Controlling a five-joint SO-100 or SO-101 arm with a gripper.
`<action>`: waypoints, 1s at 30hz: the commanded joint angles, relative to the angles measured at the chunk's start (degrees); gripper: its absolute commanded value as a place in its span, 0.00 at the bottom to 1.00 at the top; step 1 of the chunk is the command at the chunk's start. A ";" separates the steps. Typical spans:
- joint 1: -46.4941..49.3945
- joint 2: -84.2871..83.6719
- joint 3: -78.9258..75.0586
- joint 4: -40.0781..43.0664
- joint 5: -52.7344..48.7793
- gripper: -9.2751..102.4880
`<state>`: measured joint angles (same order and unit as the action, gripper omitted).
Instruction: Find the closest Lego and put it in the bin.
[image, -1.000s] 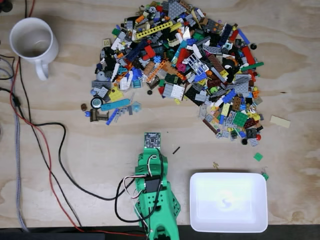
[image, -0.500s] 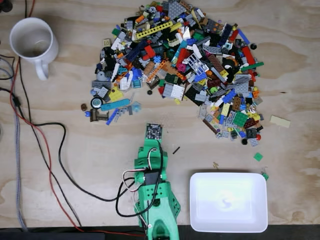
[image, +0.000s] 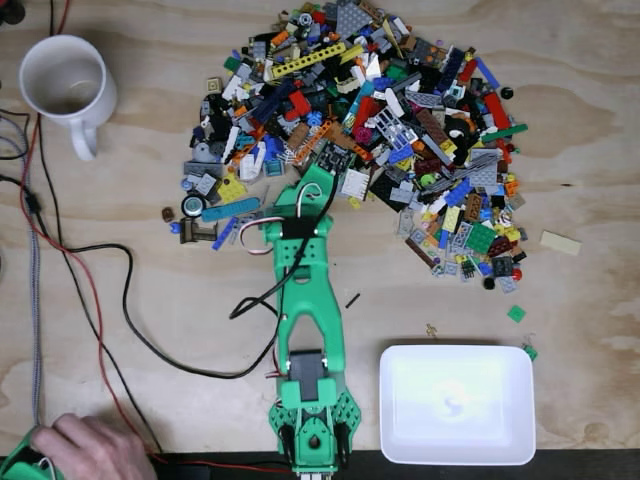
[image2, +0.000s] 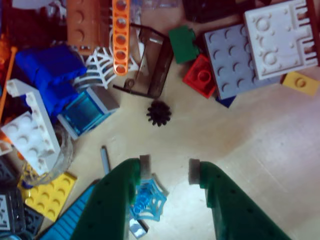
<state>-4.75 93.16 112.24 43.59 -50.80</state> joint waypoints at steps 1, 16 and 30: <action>2.37 -6.50 -14.15 -0.26 1.14 0.22; 4.48 -23.64 -34.37 -4.75 -1.41 0.20; 4.66 -26.37 -34.54 -7.65 -5.45 0.08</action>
<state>-0.88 64.42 82.00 35.77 -55.37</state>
